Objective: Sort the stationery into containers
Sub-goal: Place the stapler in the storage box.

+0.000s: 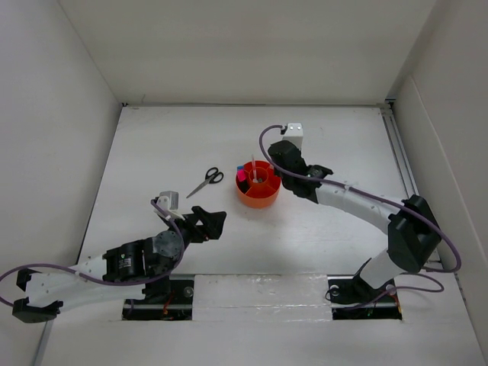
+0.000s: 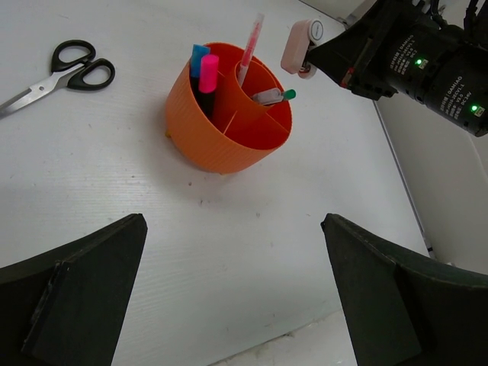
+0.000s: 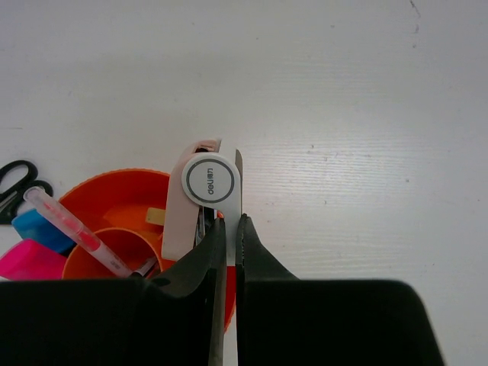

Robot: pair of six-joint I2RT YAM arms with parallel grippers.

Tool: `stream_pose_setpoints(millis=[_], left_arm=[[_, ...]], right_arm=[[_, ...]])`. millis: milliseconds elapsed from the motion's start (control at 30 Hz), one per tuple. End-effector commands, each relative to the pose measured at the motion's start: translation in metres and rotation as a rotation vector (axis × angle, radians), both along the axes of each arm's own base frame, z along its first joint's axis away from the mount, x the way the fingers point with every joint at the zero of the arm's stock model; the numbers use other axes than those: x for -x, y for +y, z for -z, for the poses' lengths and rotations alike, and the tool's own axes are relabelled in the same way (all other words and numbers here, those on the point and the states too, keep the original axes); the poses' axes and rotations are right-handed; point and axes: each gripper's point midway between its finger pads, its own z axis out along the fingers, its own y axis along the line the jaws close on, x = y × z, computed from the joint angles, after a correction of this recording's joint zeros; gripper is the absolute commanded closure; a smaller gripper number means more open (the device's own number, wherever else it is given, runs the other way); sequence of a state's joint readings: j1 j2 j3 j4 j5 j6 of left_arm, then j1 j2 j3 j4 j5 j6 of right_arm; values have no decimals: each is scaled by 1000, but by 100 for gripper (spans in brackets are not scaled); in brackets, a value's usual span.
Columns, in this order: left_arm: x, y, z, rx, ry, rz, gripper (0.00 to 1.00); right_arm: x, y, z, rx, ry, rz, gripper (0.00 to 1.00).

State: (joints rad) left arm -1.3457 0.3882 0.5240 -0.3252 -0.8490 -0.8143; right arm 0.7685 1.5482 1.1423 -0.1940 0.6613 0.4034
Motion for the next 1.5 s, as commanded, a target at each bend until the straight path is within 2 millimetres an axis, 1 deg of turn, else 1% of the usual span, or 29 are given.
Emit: stream_pose_setpoints(millis=[0, 33, 67, 133, 233, 267, 300, 467, 533, 600, 633, 667, 700, 800, 833, 900, 933, 1000, 1033, 1067, 1100, 1133, 1233, 1267, 1300, 1333, 1367, 1467], left_arm=[[-3, 5, -10, 37, -10, -28, 0], [-3, 5, -10, 37, -10, -28, 0], [-3, 5, -10, 37, -10, -28, 0], [-3, 5, -10, 37, -10, -28, 0], [-3, 6, -8, 37, -10, -28, 0], [-3, 6, -8, 37, -10, -28, 0], [-3, 6, -8, 37, -10, -28, 0], [-3, 6, -7, 29, -14, -26, 0], [-3, 6, -7, 29, -14, -26, 0], [-3, 6, -7, 29, -14, -26, 0], [-3, 6, -7, 29, -14, -26, 0], [-3, 6, -7, 29, -14, -26, 0], [-3, 6, -7, 29, -14, -26, 0], [-2, 5, -7, 30, -11, -17, 0], [-2, 5, -7, 30, -11, -17, 0], [-2, 5, -7, 30, -11, -17, 0], [-2, 5, -7, 30, -11, -17, 0], [-2, 5, -7, 30, -11, -17, 0], [-2, 5, -7, 30, -11, -17, 0], [-2, 5, -7, 30, -11, -17, 0], [-2, 5, -7, 30, -11, -17, 0], [-2, 5, -7, 30, -11, -17, 0], [-2, 5, -7, 30, -11, -17, 0], [-2, 5, -7, 30, -11, -17, 0], [-2, 5, -7, 30, -11, -17, 0], [-2, 5, -7, 30, -11, -17, 0], [-2, 5, -7, 30, -11, -17, 0], [-2, 5, -7, 30, -11, -17, 0]], right_arm=[[-10, 14, -30, -69, -73, 25, 100], [-8, 18, -26, -63, -67, 16, 100], [-9, 15, -29, -56, -70, 27, 100], [-9, 16, -17, -37, -45, 31, 100], [-9, 16, -16, -45, -44, 35, 100], [-8, 15, -8, -30, -30, 35, 100], [-6, 19, -8, -30, -29, 26, 100], [-5, 18, -6, -30, -22, 30, 100], [0, 19, 0, -16, -8, 19, 100], [2, 18, 2, -17, 0, 24, 100], [5, 16, 8, -10, 17, 30, 100], [5, 16, 8, -10, 18, 30, 100], [6, 14, 12, -10, 25, 35, 100], [8, 13, 16, -11, 31, 39, 100], [10, 10, 21, 4, 45, 39, 100], [12, 10, 23, 1, 54, 46, 100], [14, 13, 23, 2, 54, 37, 100], [16, 7, 25, 15, 59, 61, 100], [14, 9, 21, 7, 52, 61, 100], [15, 7, 22, 15, 59, 61, 100], [17, 11, 20, 17, 60, 52, 100], [18, 8, 25, 36, 68, 60, 100], [16, 8, 22, 40, 69, 73, 100], [19, 11, 27, 45, 81, 70, 100], [21, 9, 29, 55, 90, 71, 100], [19, 11, 25, 37, 82, 76, 100], [19, 12, 29, 46, 89, 76, 100], [19, 12, 29, 46, 89, 76, 100]])
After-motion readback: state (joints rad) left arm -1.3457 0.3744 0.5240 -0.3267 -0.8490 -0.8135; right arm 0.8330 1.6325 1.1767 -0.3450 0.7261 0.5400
